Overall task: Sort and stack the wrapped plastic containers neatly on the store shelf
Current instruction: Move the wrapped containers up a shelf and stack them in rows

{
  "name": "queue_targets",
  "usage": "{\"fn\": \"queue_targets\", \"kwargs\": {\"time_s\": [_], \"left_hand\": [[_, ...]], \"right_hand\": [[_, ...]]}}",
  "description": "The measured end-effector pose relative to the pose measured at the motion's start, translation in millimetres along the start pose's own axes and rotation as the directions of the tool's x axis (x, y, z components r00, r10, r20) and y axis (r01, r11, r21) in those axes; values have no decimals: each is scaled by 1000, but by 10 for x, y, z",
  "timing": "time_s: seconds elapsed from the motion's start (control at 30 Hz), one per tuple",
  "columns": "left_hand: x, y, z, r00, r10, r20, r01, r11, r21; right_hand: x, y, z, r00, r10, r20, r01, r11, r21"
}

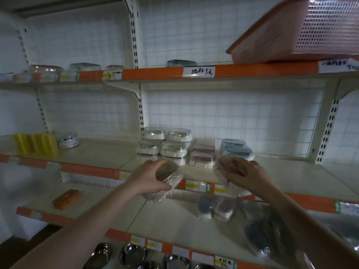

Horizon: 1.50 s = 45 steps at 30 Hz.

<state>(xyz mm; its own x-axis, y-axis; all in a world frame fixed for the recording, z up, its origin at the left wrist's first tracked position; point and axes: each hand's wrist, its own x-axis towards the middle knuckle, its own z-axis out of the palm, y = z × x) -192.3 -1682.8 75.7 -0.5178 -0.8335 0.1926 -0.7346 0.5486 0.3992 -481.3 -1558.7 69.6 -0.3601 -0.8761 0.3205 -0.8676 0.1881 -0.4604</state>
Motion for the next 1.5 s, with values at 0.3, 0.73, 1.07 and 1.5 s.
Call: {"fn": "queue_targets", "kwargs": {"time_s": [0.3, 0.73, 1.07, 1.5], "left_hand": [[833, 152, -8, 1000, 25, -11, -25, 999, 24], [1533, -263, -56, 990, 119, 81, -122, 992, 26], [2049, -655, -212, 982, 131, 133, -140, 988, 59], [2281, -703, -120, 992, 91, 86, -95, 994, 44]], "right_hand": [[1039, 226, -52, 997, -73, 0, 73, 996, -43], [2097, 173, 314, 999, -42, 18, 42, 999, -13], [2738, 39, 649, 991, -13, 132, 25, 996, -84], [3330, 263, 830, 924, -97, 371, 134, 988, -76]]}}
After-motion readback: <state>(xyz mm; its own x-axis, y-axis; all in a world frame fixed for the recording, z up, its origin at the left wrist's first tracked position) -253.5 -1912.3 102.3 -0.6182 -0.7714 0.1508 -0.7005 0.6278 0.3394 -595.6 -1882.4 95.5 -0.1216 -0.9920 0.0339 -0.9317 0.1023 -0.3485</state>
